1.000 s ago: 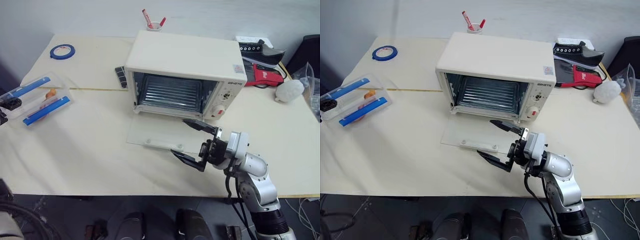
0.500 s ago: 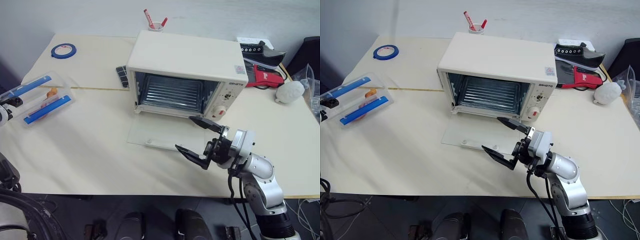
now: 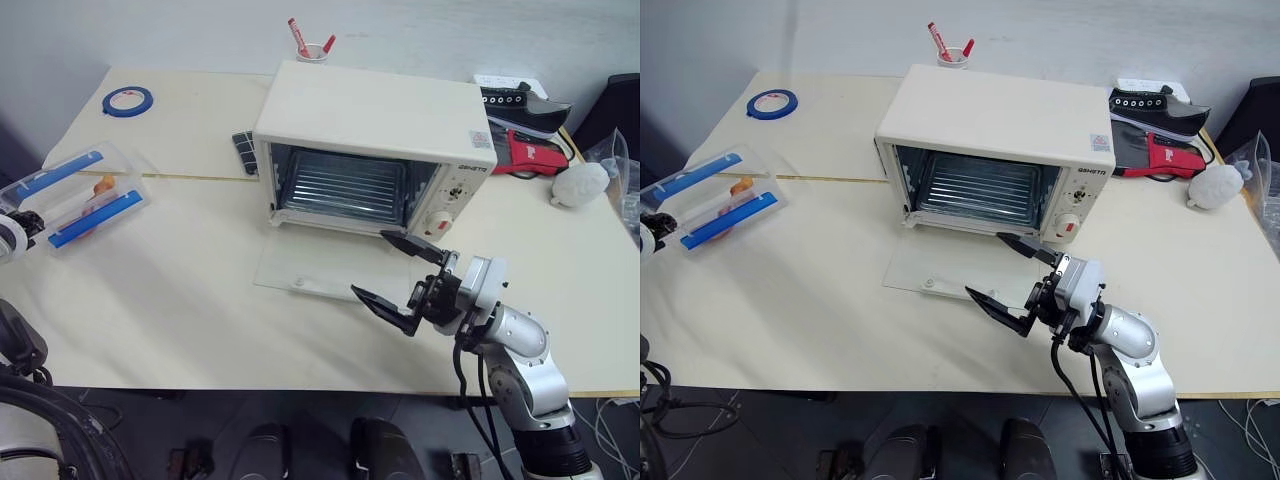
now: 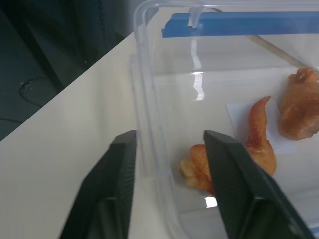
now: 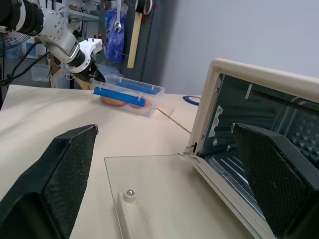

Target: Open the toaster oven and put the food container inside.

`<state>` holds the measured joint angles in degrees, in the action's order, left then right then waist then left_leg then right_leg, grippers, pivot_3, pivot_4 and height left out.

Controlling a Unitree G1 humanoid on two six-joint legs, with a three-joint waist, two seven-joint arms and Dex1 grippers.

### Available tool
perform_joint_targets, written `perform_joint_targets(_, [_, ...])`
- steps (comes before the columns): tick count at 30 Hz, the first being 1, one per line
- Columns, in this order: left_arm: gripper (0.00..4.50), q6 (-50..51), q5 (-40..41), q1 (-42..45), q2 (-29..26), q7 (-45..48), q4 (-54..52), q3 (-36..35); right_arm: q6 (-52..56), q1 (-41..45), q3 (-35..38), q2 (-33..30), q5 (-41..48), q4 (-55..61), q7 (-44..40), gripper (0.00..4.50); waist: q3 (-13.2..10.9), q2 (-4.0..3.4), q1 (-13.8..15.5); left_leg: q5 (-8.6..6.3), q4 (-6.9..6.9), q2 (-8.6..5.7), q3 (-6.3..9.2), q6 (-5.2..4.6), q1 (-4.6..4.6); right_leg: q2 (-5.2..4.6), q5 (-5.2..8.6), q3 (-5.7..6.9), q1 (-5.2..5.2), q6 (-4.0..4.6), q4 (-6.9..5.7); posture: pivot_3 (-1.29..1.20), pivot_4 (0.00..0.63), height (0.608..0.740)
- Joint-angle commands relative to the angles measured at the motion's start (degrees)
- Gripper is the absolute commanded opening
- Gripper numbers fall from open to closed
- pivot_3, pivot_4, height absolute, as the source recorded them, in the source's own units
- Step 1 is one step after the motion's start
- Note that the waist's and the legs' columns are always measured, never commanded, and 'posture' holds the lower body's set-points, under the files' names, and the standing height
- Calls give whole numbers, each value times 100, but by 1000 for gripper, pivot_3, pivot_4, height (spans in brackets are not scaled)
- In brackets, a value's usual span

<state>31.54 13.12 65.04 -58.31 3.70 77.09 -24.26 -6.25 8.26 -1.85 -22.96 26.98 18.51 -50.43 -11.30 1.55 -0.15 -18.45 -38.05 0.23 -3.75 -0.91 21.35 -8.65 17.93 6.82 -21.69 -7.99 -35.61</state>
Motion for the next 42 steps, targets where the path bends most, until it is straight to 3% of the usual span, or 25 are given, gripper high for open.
perform_joint_targets(1, [799,-55,-36,45,-239,38,-94,-90,-87,-22,141,-44,65,158,9,4500,0,0,-1,0,0,0,0,0,0,0,0,0,0,0,0,0,150,740])
perform_joint_targets(13, [799,132,-39,331,-630,715,-296,-34,-220,21,227,-89,84,-186,-182,4500,0,7,-7,0,-1,-10,-3,0,0,1,0,1,0,0,-1,0,150,740])
perform_joint_targets(18, [799,1035,-199,512,-914,1969,-748,502,-192,-20,368,-263,199,-201,-335,4500,0,7,-5,0,-1,-21,-6,0,0,1,0,0,0,0,-1,0,150,740])
perform_joint_targets(24, [799,2162,-36,-43,-1419,3055,-1804,695,-72,-345,632,-641,381,-134,-583,4500,-1,7,-25,-2,0,-18,-8,0,0,2,0,-4,-2,0,-1,0,150,740])
perform_joint_targets(28, [799,2151,146,-791,-1475,2637,-2002,96,-16,-375,615,-682,426,-148,-636,4500,-2,5,-51,-2,0,13,-16,0,-9,3,0,-16,-4,1,-9,0,150,740])
perform_joint_targets(33, [2219,1874,307,-1244,-910,2060,-2042,-335,43,-203,528,-619,397,-205,-620,4500,-1,7,21,-2,-16,19,-17,-1,-7,3,0,-19,-1,1,-15,0,150,740])
perform_joint_targets(40, [4342,1028,287,-779,-258,1466,-1692,-401,26,-213,515,-560,323,-95,-507,4500,11,32,108,-5,-21,14,-6,0,-1,3,0,-19,1,2,-15,0,150,740])
perform_joint_targets(42, [4472,815,236,-445,-138,1383,-1549,-316,12,-299,536,-546,305,-15,-435,4500,11,32,121,-6,-20,13,-7,0,-1,4,0,-17,0,1,-15,0,150,740])
